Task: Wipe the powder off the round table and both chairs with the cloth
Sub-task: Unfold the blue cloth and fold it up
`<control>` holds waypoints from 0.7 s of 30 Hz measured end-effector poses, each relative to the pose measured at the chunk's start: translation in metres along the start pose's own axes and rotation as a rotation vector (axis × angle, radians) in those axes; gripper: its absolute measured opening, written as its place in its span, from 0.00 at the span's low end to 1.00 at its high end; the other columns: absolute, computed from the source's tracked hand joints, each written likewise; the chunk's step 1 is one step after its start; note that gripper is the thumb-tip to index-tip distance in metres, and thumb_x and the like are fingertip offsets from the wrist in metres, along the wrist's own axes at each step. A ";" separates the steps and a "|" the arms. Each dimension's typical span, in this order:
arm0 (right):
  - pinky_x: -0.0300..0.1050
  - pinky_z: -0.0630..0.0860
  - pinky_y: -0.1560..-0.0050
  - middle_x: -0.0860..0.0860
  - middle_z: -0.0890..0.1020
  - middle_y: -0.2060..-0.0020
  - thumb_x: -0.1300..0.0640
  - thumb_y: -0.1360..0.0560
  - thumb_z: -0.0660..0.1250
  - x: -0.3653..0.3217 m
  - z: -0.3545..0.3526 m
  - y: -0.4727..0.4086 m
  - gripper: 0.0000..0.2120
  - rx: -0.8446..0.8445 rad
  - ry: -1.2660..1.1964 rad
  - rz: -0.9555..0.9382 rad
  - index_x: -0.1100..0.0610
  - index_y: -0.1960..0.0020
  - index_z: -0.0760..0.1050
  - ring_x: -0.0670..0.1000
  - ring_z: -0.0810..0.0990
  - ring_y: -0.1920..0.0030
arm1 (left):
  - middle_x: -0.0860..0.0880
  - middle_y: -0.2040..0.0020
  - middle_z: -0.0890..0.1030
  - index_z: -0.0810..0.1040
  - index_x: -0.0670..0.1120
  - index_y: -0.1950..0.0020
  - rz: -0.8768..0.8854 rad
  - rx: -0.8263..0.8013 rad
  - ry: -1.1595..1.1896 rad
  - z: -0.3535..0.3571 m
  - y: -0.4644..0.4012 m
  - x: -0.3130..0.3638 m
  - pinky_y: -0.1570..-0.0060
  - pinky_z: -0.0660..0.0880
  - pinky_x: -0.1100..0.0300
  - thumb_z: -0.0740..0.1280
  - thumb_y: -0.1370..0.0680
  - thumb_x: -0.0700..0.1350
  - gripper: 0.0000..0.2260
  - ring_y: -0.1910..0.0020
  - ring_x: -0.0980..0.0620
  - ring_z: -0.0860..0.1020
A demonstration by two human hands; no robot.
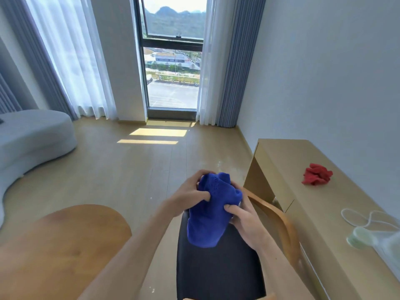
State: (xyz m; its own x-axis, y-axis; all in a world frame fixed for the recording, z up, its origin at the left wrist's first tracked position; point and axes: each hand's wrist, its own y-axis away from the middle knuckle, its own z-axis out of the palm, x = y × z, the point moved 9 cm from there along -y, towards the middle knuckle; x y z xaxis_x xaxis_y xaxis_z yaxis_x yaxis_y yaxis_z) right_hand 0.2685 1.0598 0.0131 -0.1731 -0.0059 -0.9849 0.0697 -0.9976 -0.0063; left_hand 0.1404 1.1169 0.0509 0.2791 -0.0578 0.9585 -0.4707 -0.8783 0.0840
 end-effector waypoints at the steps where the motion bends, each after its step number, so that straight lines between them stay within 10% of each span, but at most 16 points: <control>1: 0.45 0.79 0.48 0.47 0.78 0.36 0.60 0.26 0.67 -0.004 -0.001 0.011 0.26 0.007 0.000 -0.016 0.41 0.32 0.69 0.52 0.78 0.38 | 0.49 0.47 0.78 0.74 0.57 0.44 0.011 0.019 -0.024 0.004 0.010 0.006 0.50 0.79 0.53 0.65 0.36 0.41 0.22 0.48 0.47 0.78; 7: 0.44 0.78 0.46 0.50 0.82 0.44 0.56 0.27 0.70 -0.035 -0.001 0.064 0.20 0.041 0.136 -0.104 0.52 0.36 0.72 0.52 0.80 0.43 | 0.45 0.55 0.80 0.74 0.49 0.54 0.073 0.139 -0.188 0.005 0.069 0.027 0.52 0.78 0.47 0.71 0.31 0.45 0.09 0.54 0.42 0.79; 12: 0.36 0.76 0.57 0.48 0.83 0.59 0.60 0.27 0.72 -0.070 0.009 0.078 0.07 0.097 0.354 -0.169 0.58 0.50 0.76 0.50 0.81 0.55 | 0.52 0.49 0.74 0.76 0.51 0.55 0.190 0.250 -0.417 -0.036 0.107 0.059 0.54 0.76 0.62 0.72 0.27 0.47 0.05 0.53 0.51 0.76; 17: 0.52 0.78 0.43 0.53 0.74 0.41 0.60 0.24 0.69 -0.107 0.062 0.068 0.08 0.062 0.703 -0.282 0.56 0.45 0.78 0.53 0.75 0.42 | 0.55 0.40 0.71 0.76 0.50 0.58 0.297 0.337 -0.555 -0.084 0.158 0.081 0.45 0.66 0.63 0.73 0.27 0.45 0.06 0.40 0.56 0.67; 21: 0.45 0.72 0.41 0.50 0.69 0.36 0.56 0.25 0.70 -0.133 0.125 0.063 0.11 0.104 0.968 -0.466 0.58 0.44 0.81 0.52 0.68 0.38 | 0.56 0.44 0.77 0.76 0.49 0.60 0.291 0.417 -0.510 -0.132 0.208 0.077 0.45 0.68 0.63 0.72 0.27 0.43 0.06 0.43 0.56 0.71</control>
State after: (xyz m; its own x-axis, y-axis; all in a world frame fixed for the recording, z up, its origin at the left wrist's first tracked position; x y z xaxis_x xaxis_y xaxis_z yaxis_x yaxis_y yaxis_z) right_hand 0.1727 0.9891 0.1657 0.6926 0.3876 -0.6084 0.1059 -0.8888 -0.4458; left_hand -0.0467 0.9927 0.1786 0.5951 -0.4422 0.6711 -0.2552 -0.8958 -0.3639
